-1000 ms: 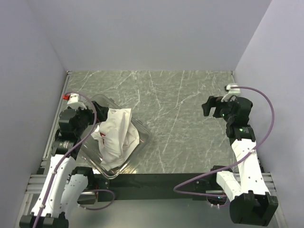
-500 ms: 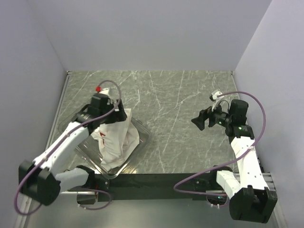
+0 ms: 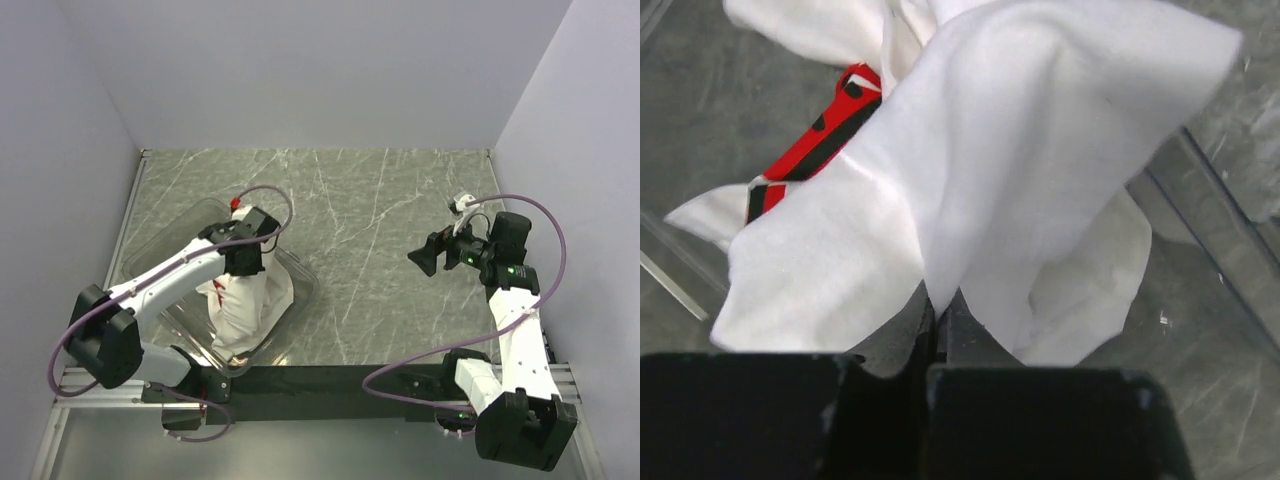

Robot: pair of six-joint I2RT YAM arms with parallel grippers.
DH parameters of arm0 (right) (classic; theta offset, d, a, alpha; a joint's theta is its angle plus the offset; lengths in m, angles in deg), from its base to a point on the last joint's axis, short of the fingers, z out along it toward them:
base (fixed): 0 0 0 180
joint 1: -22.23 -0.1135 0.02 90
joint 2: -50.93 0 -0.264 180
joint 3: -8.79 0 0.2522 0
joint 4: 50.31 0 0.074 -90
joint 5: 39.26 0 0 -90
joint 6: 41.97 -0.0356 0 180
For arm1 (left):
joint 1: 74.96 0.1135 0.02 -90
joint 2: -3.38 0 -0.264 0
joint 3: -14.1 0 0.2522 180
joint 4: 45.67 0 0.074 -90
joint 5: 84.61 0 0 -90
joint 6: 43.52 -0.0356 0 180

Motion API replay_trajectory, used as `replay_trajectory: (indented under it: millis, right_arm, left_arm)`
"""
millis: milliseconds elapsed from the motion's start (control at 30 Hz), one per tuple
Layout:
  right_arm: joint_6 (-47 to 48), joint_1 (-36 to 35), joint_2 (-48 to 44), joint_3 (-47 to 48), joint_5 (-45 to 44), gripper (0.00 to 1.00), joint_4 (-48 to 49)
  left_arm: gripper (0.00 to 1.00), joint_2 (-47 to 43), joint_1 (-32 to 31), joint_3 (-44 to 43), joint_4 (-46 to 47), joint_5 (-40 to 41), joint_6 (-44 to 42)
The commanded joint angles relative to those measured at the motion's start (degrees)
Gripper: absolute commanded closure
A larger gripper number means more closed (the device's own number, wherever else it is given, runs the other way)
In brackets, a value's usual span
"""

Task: Fold and stack the t-shirts
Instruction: Grab the tshirt from the pile

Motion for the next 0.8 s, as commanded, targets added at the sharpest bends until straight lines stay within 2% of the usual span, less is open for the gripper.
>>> replay_trajectory:
  millis: [0,67,100,167,200,267,300,400,433,567,667,767]
  right_arm:
    - [0.4,1.6,-0.7,1.9,3.0,0.01,-0.3]
    - [0.1,2.0,-1.0,1.8,3.5,0.01,-0.1]
    - [0.0,2.0,-1.2,1.9,3.5,0.01,0.0]
    - [-0.2,2.4,-1.2,1.9,3.4,0.01,0.1]
    - [-0.3,2.5,-1.2,1.9,3.5,0.01,0.0]
    - [-0.7,3.1,-1.2,1.9,3.4,0.01,0.2]
    - [-0.8,3.4,-1.3,1.8,3.5,0.02,0.3]
    - [-1.4,4.1,-1.4,1.6,3.3,0.02,0.7]
    - [-1.8,4.2,-1.5,1.6,3.1,0.02,0.9]
    - [-2.6,5.3,-1.9,1.4,3.0,0.02,1.7]
    - [-2.9,6.3,-2.3,1.0,3.0,0.02,2.0]
    - [-2.9,7.2,-2.5,1.2,3.7,0.02,1.8]
  left_arm:
    - [1.00,-1.5,-2.3,-15.8,-4.5,7.2,-1.3]
    - [1.00,-2.5,-2.6,-25.4,-4.0,5.0,-4.7]
    - [1.00,-2.8,-2.5,-35.2,-2.1,2.6,-5.9]
    - [1.00,-2.0,-2.5,-44.5,2.1,-3.2,-7.5]
    - [1.00,-1.2,-2.6,-53.1,6.8,-9.9,-7.4]
    - [1.00,3.4,-2.6,-61.9,10.4,-15.7,-5.7]
    - [1.00,5.2,-2.6,-70.1,11.9,-20.5,-4.9]
    - [1.00,11.7,-2.6,-80.7,19.2,-27.5,-0.1]
    - [1.00,12.8,-2.6,-81.6,24.3,-28.2,1.1]
    - [0.99,13.8,-2.5,-80.2,33.5,-27.3,4.9]
    - [0.99,14.7,-2.5,-78.1,36.9,-28.3,6.4]
    - [0.99,15.6,-2.5,-75.6,34.3,-27.8,6.4]
